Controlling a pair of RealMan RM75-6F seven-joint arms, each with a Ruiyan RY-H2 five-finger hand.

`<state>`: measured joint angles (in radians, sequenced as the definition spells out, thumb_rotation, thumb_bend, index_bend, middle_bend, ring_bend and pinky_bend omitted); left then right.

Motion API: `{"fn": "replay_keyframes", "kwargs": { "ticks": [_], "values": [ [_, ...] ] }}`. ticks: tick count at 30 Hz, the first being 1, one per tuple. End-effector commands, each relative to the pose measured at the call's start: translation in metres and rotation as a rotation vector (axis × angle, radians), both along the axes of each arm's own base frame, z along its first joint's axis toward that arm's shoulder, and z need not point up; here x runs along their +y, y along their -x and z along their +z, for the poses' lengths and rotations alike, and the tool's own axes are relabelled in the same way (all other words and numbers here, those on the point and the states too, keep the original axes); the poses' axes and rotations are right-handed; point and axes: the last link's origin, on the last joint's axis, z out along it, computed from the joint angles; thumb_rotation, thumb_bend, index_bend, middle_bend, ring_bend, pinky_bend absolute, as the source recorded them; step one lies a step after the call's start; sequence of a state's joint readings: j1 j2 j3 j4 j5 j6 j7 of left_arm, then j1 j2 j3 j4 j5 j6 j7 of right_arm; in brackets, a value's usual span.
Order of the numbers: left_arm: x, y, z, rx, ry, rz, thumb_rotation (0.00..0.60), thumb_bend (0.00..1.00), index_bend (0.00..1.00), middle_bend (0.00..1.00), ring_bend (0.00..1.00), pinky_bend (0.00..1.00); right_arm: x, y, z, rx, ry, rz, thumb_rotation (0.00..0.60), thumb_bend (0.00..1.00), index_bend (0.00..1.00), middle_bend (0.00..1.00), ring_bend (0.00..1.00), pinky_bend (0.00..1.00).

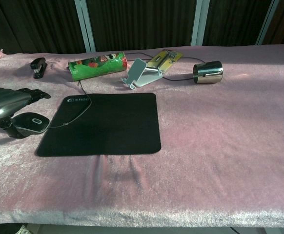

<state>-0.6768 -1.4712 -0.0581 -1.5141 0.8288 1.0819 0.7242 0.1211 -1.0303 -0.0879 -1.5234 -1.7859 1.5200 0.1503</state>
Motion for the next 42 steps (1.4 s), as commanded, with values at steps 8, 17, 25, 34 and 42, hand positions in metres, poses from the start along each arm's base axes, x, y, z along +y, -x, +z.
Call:
{"fn": "replay_keyframes", "kwargs": {
  "ticks": [8,17,25,34,42],
  "values": [
    [0.003,0.002,-0.003,0.002,0.006,0.005,0.6,0.3,0.0,0.0,0.0,0.23,0.0,0.0,0.0,0.001,-0.005,-0.003,0.6,0.07,0.0,0.0,0.0,0.25],
    [0.005,0.006,-0.003,0.006,0.017,0.008,0.6,0.3,0.0,0.0,0.0,0.24,0.001,0.0,-0.001,0.005,-0.002,-0.005,0.6,0.07,0.0,0.0,0.0,0.25],
    [0.01,0.012,-0.007,0.016,0.005,0.0,0.6,0.32,0.0,0.02,0.03,0.26,0.002,0.0,-0.003,0.01,-0.02,-0.007,0.6,0.07,0.0,0.0,0.0,0.25],
    [0.011,0.02,-0.014,0.037,0.018,0.021,0.6,0.61,0.23,0.41,0.37,0.47,0.003,0.001,-0.002,0.007,-0.019,-0.01,0.6,0.07,0.0,0.0,0.0,0.25],
    [0.006,0.004,-0.016,-0.017,-0.003,-0.067,0.6,0.64,0.38,0.53,0.47,0.58,0.002,0.0,-0.003,0.013,-0.024,-0.01,0.6,0.07,0.0,0.0,0.0,0.25]
  ]
}}
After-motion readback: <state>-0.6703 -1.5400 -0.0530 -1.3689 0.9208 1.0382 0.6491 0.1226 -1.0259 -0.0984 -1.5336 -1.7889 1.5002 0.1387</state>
